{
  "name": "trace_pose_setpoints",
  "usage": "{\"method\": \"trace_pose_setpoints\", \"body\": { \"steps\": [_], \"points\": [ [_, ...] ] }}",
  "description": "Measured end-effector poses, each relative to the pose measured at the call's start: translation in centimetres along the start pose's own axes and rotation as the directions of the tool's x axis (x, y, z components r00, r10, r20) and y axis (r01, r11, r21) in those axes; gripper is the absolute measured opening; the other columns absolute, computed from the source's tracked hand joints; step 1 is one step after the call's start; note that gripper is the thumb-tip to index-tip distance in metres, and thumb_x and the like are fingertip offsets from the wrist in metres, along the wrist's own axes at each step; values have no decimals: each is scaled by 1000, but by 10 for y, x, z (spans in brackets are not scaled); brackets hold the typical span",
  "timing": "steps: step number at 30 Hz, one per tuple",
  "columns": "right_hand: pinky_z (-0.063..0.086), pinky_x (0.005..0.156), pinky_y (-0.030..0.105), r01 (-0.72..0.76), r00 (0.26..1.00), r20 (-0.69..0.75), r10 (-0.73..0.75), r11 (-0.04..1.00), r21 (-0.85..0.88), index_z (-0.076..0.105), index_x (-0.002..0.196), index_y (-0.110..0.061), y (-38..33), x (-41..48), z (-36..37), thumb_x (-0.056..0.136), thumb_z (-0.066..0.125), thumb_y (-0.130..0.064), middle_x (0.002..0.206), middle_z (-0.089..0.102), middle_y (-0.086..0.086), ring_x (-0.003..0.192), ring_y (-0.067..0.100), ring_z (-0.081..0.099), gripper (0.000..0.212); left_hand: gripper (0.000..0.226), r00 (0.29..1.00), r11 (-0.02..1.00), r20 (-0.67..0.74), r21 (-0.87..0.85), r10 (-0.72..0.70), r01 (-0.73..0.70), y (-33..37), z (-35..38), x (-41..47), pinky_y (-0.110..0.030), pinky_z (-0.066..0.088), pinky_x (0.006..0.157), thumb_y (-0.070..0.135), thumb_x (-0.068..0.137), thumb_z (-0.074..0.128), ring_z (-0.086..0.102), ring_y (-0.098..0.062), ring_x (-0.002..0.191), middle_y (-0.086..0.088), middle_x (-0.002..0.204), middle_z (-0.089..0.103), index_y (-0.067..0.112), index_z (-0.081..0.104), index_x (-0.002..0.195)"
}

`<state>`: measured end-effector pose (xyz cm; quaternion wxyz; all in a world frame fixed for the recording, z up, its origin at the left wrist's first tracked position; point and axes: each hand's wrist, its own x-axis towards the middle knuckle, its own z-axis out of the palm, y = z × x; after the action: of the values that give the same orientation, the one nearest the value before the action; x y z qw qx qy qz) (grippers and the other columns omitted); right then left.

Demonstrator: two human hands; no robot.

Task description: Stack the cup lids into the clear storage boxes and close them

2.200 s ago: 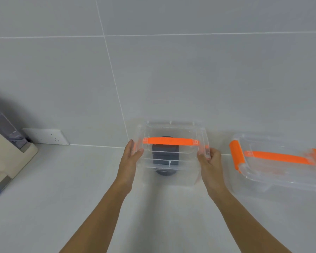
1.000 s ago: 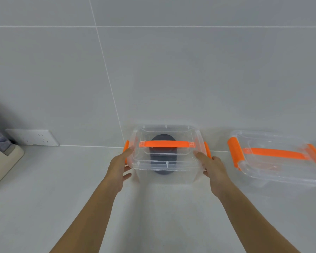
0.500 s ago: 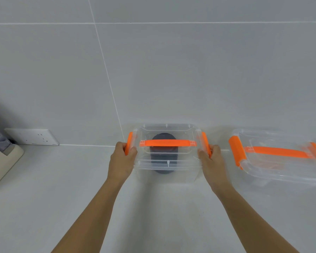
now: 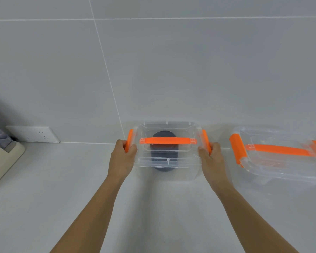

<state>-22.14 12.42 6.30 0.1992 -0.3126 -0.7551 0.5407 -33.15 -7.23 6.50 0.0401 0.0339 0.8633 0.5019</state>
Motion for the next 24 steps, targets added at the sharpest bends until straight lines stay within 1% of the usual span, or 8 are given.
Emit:
{"method": "trace_pose_setpoints", "body": {
  "steps": [3,5,7,10,14,19,21,24],
  "points": [
    [32,52,22,37,999,-8,-37,999,-37,43,94,-11,-1,1,0,95,42,-17,72,40,1,59,12,38,6,24,1000,997,2,78,19,-19,2,-1,1,-25,43,59,27,95,46,53,-20,72,-19,102,62,5,49,105],
    [30,51,23,73,997,-11,-74,992,-107,39,81,-13,-1,3,0,96,42,-16,68,36,0,57,13,35,15,22,999,985,7,165,49,-49,3,-1,3,-30,45,63,27,96,45,54,-22,72,-19,99,62,7,49,102],
    [29,52,25,85,996,-12,-88,984,-155,36,75,-16,0,5,0,96,42,-16,67,35,-1,57,13,35,21,19,997,967,6,244,77,-76,4,-1,5,-30,43,61,27,97,44,54,-22,70,-18,95,63,8,48,97],
    [30,53,26,89,996,-15,-93,980,-177,36,74,-18,3,7,-1,95,42,-17,67,35,-1,58,13,35,22,23,996,961,-3,263,84,-81,3,-1,6,-28,41,59,29,97,43,54,-21,69,-17,95,64,7,50,98],
    [28,52,24,92,995,-15,-96,983,-161,34,72,-20,4,6,0,96,41,-17,68,35,-2,58,14,35,25,28,997,971,-6,228,73,-70,2,0,5,-35,47,62,34,97,43,54,-23,67,-18,91,64,7,50,97],
    [29,52,24,102,994,-13,-105,983,-151,36,75,-18,5,6,0,95,41,-17,68,35,-1,57,13,34,22,23,998,973,-6,219,70,-67,3,2,4,-24,40,53,31,97,43,50,-20,65,-11,85,56,9,48,95],
    [29,52,23,100,995,-9,-102,983,-155,38,79,-15,5,6,0,96,41,-17,69,36,0,57,13,35,17,27,998,975,-4,211,69,-67,3,2,4,-25,40,55,36,97,43,50,-19,64,-11,84,56,9,48,96],
    [29,52,23,108,994,1,-109,981,-158,33,71,-23,6,6,-1,96,41,-19,68,36,-1,57,13,35,26,26,997,969,-10,238,74,-69,1,3,5,-30,43,60,35,97,42,51,-21,66,-11,85,57,9,48,96]
  ]
}}
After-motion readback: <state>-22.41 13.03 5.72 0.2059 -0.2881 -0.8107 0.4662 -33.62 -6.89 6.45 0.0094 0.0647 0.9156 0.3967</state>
